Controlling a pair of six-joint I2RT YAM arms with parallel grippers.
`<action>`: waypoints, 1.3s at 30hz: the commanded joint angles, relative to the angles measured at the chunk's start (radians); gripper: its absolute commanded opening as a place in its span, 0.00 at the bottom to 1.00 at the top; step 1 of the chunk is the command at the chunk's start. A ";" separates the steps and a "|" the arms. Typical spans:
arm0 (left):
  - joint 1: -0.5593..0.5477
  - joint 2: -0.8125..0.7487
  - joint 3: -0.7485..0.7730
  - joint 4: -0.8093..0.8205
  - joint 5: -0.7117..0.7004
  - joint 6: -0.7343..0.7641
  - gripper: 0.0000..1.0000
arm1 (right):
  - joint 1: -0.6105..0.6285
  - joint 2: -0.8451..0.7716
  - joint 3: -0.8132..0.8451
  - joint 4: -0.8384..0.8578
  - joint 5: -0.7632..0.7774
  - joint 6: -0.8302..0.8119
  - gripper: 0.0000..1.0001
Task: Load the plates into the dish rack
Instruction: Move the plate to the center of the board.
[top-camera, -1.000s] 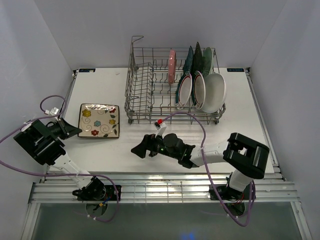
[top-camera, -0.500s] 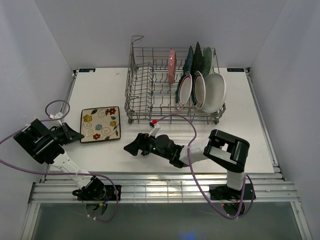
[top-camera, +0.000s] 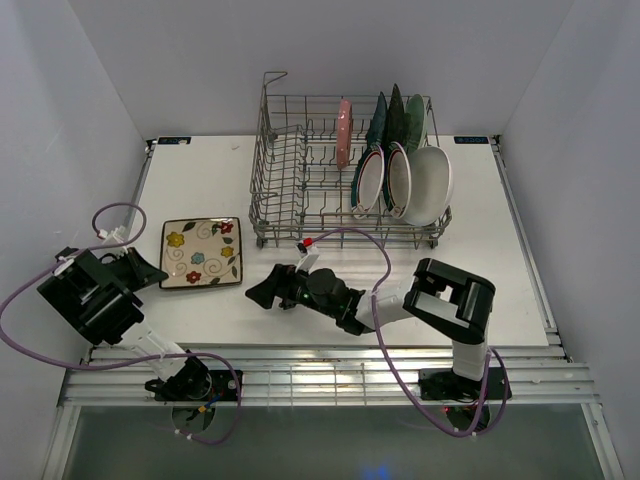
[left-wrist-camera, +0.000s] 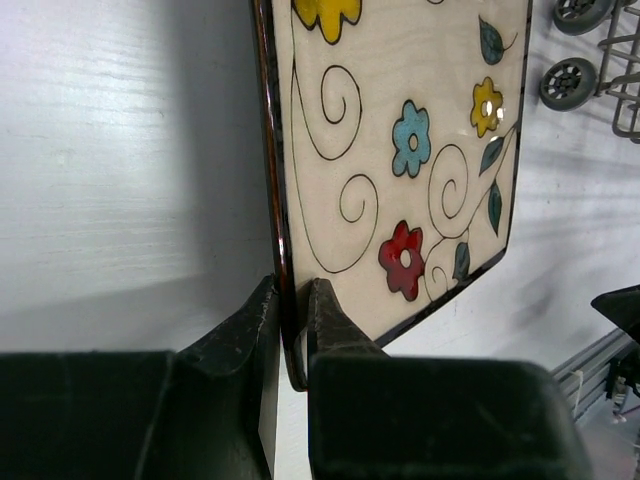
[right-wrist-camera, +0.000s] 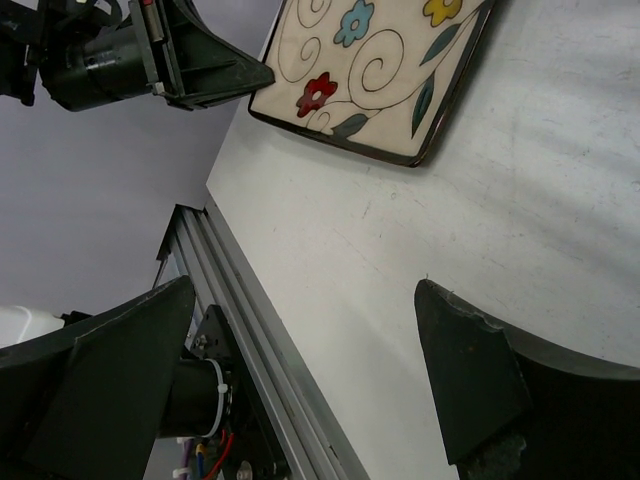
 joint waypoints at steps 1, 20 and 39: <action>0.007 -0.077 -0.025 0.155 -0.171 0.109 0.00 | 0.003 0.033 0.040 0.038 0.036 -0.011 0.96; 0.007 -0.108 -0.086 0.124 -0.317 0.298 0.00 | 0.002 0.174 0.181 -0.012 0.022 0.000 1.00; 0.006 -0.063 0.142 -0.149 -0.215 0.341 0.00 | -0.010 0.238 0.274 -0.050 0.033 -0.054 1.00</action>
